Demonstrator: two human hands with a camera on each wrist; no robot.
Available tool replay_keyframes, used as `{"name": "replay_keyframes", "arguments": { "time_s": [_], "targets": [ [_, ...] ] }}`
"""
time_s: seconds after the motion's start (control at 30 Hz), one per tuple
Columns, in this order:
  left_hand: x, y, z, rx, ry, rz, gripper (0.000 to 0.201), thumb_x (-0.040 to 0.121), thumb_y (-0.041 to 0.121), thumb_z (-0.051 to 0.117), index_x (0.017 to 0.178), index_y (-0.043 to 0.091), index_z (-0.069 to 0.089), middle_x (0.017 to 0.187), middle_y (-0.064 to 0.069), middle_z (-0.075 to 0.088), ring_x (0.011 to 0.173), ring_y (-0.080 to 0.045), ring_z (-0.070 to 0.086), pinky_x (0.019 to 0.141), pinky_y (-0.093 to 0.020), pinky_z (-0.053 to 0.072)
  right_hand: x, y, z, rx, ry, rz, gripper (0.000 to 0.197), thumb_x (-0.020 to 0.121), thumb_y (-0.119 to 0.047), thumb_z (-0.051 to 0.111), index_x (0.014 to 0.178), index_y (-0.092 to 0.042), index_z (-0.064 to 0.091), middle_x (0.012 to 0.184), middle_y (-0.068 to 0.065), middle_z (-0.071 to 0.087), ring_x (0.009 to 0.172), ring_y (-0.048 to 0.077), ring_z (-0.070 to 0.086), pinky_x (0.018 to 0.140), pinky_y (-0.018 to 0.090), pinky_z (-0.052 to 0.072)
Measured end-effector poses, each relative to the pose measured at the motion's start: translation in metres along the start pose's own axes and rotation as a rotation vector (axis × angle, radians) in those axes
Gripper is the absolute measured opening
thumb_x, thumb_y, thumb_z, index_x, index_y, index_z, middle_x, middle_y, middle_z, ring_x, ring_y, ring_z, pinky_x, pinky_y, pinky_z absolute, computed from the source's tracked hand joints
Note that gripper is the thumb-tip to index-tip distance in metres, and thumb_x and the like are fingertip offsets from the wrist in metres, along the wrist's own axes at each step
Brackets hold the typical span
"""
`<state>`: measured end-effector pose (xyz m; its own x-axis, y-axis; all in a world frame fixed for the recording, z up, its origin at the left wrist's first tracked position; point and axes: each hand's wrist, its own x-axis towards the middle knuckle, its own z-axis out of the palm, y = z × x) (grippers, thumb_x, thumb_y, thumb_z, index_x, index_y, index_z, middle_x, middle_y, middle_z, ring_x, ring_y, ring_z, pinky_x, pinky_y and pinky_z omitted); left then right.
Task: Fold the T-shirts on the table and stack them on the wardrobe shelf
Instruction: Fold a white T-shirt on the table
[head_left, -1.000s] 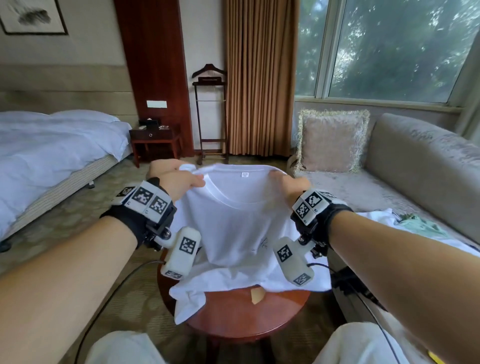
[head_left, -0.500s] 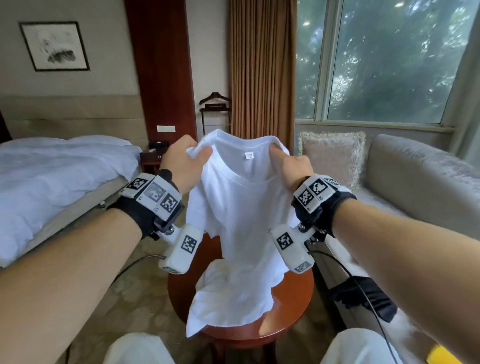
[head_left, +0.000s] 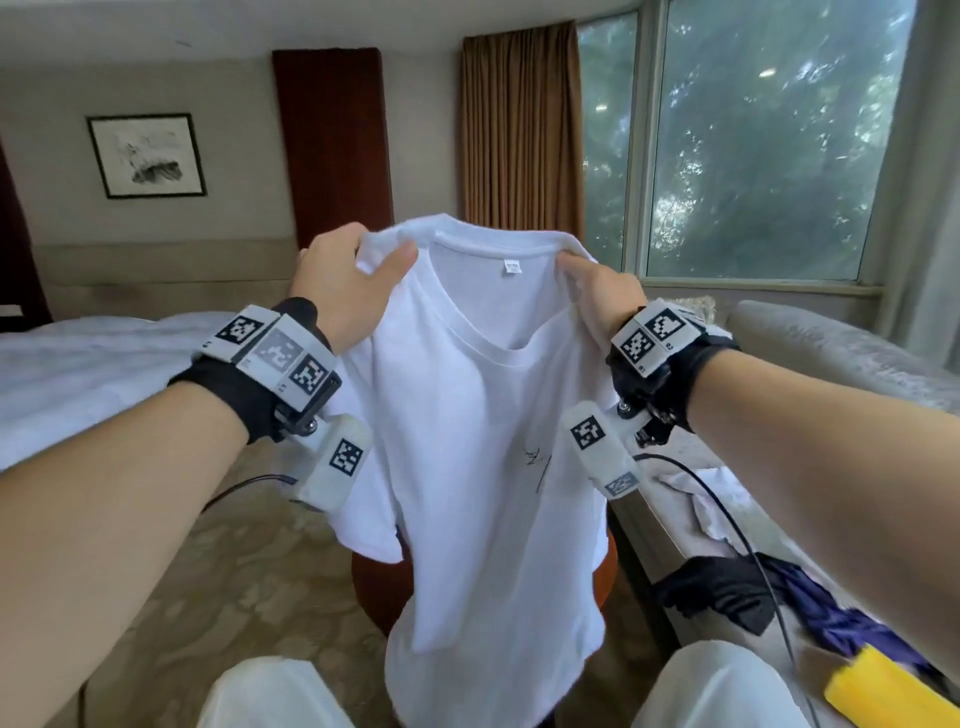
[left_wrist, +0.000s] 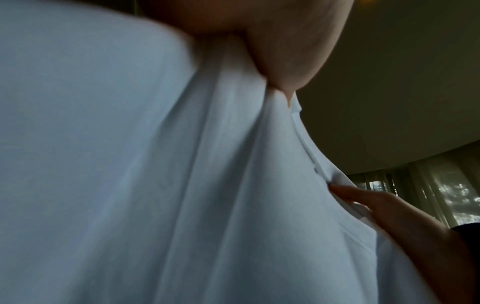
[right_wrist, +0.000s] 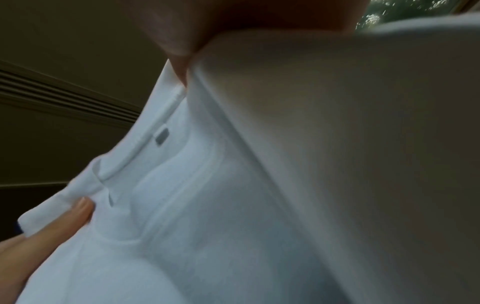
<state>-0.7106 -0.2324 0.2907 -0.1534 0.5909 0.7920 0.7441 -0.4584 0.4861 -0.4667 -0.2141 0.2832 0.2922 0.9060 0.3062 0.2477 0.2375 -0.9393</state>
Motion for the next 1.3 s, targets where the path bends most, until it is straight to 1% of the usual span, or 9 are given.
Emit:
{"name": "replay_keyframes", "arguments": {
  "time_s": [0.1, 0.2, 0.37, 0.5, 0.63, 0.77, 0.87, 1.2, 1.3],
  "targets": [
    [-0.011, -0.012, 0.003, 0.022, -0.003, 0.000, 0.046, 0.091, 0.045, 0.060, 0.061, 0.019, 0.036, 0.064, 0.003, 0.046, 0.080, -0.027, 0.048, 0.067, -0.029, 0.029, -0.008, 0.010, -0.006, -0.079, 0.055, 0.070, 0.082, 0.067, -0.063, 0.058, 0.134, -0.016, 0.054, 0.117, 0.006, 0.061, 0.091, 0.029, 0.060, 0.083, 0.038, 0.048],
    [-0.023, -0.028, 0.013, 0.111, -0.073, 0.000, 0.051, 0.087, 0.053, 0.060, 0.061, 0.017, 0.034, 0.060, -0.001, 0.045, 0.073, -0.028, 0.046, 0.061, -0.032, 0.027, -0.009, 0.027, -0.008, -0.213, 0.082, 0.120, 0.075, 0.055, -0.069, 0.057, 0.108, -0.017, 0.064, 0.093, 0.002, 0.067, 0.081, 0.028, 0.064, 0.079, 0.041, 0.052],
    [-0.034, -0.073, 0.030, 0.339, -0.250, -0.112, 0.051, 0.070, 0.076, 0.062, 0.071, 0.025, 0.054, 0.068, 0.009, 0.059, 0.080, -0.022, 0.055, 0.070, -0.032, 0.040, 0.002, 0.069, -0.005, -0.419, 0.027, 0.210, 0.066, 0.059, -0.069, 0.060, 0.098, -0.016, 0.068, 0.087, 0.004, 0.068, 0.073, 0.025, 0.065, 0.062, 0.028, 0.050],
    [-0.041, -0.108, 0.043, 0.511, -0.414, -0.151, 0.055, 0.063, 0.082, 0.061, 0.075, 0.028, 0.059, 0.075, 0.010, 0.060, 0.081, -0.021, 0.055, 0.069, -0.030, 0.036, 0.017, 0.102, 0.004, -0.514, -0.038, 0.321, 0.063, 0.057, -0.068, 0.063, 0.092, -0.016, 0.069, 0.083, 0.007, 0.070, 0.073, 0.029, 0.066, 0.071, 0.040, 0.057],
    [-0.044, -0.139, 0.067, 0.518, -0.483, -0.232, 0.034, 0.075, 0.058, 0.068, 0.074, 0.025, 0.063, 0.075, 0.005, 0.062, 0.082, -0.025, 0.054, 0.074, -0.030, 0.035, 0.040, 0.134, 0.026, -0.520, -0.097, 0.393, 0.078, 0.050, -0.069, 0.072, 0.106, -0.014, 0.065, 0.092, 0.007, 0.067, 0.077, 0.030, 0.064, 0.070, 0.038, 0.056],
    [-0.039, -0.186, 0.097, 0.544, -0.527, -0.335, 0.013, 0.081, 0.034, 0.063, 0.076, 0.022, 0.063, 0.084, -0.003, 0.067, 0.093, -0.030, 0.060, 0.077, -0.031, 0.037, 0.065, 0.153, 0.049, -0.590, -0.224, 0.378, 0.041, 0.060, -0.047, 0.074, 0.081, -0.013, 0.065, 0.085, 0.008, 0.062, 0.071, 0.023, 0.058, 0.060, 0.028, 0.049],
    [-0.037, -0.217, 0.120, 0.568, -0.520, -0.419, 0.016, 0.090, 0.034, 0.055, 0.088, 0.019, 0.061, 0.097, -0.008, 0.068, 0.101, -0.034, 0.060, 0.085, -0.034, 0.039, 0.090, 0.173, 0.068, -0.686, -0.320, 0.369, 0.044, 0.029, -0.033, 0.066, 0.066, -0.009, 0.064, 0.085, 0.015, 0.066, 0.069, 0.026, 0.059, 0.062, 0.030, 0.049],
    [-0.037, -0.297, 0.214, 0.589, -0.599, -0.669, 0.044, 0.093, 0.042, 0.044, 0.074, 0.006, 0.061, 0.082, -0.016, 0.064, 0.073, -0.032, 0.055, 0.065, -0.032, 0.041, 0.163, 0.273, 0.106, -0.874, -0.144, 0.455, 0.019, 0.090, -0.014, 0.057, 0.101, 0.000, 0.063, 0.090, 0.013, 0.061, 0.093, 0.033, 0.063, 0.077, 0.034, 0.053],
    [-0.038, -0.324, 0.247, 0.499, -0.619, -0.788, 0.048, 0.093, 0.047, 0.049, 0.083, 0.001, 0.061, 0.100, -0.023, 0.063, 0.096, -0.038, 0.056, 0.069, -0.035, 0.042, 0.178, 0.308, 0.114, -0.953, -0.147, 0.498, 0.023, 0.091, -0.014, 0.054, 0.107, -0.001, 0.064, 0.109, 0.019, 0.063, 0.100, 0.034, 0.062, 0.077, 0.032, 0.049]
  ]
}}
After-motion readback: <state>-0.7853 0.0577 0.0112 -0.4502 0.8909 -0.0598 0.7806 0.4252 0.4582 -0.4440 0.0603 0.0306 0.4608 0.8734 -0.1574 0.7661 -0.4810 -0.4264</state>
